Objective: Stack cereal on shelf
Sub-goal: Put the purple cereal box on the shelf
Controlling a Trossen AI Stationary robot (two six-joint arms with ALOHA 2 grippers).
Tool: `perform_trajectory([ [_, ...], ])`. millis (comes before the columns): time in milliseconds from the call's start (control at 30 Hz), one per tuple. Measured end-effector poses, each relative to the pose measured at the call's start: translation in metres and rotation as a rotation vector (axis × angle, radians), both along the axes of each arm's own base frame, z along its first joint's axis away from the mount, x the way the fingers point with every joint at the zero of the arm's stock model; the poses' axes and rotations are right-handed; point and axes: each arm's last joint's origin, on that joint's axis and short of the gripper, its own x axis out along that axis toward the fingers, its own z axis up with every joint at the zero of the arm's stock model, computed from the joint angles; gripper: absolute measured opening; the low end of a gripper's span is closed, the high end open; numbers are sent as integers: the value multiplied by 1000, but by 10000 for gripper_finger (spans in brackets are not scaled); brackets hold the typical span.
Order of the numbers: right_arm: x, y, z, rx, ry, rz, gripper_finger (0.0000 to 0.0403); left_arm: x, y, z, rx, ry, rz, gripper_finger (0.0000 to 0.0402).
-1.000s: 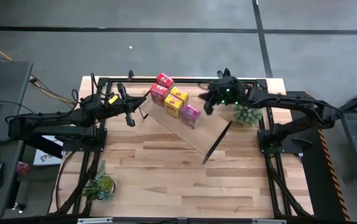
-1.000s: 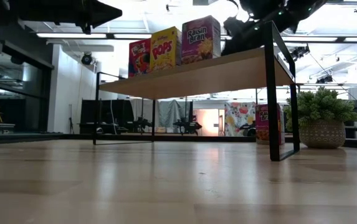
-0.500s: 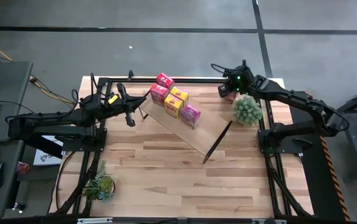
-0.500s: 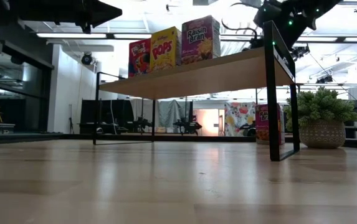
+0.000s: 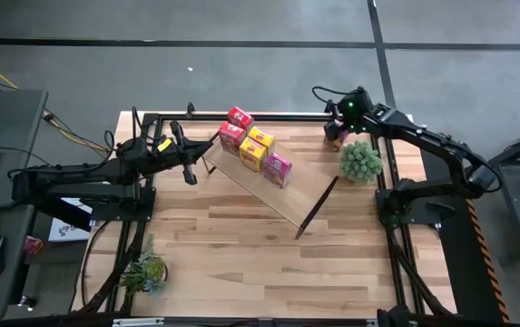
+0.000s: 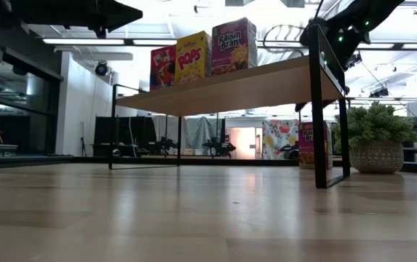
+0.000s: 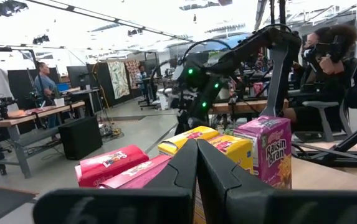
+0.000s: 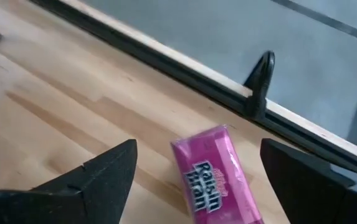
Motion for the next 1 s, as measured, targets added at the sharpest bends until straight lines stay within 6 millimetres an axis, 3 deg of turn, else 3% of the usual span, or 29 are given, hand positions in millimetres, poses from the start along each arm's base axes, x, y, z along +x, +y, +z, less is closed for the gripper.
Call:
perform_trajectory([
  [400, 12, -16, -45, 98, 261, 73, 335, 0, 0, 0, 0, 0, 0, 1],
  [633, 10, -16, -52, 121, 335, 73, 330, 0, 0, 0, 24, 9, 4, 1],
  [800, 10, -16, -52, 122, 327, 77, 291, 0, 0, 0, 24, 9, 4, 1],
  [1000, 10, -16, -52, 131, 316, 86, 205, 0, 0, 0, 24, 9, 4, 1],
])
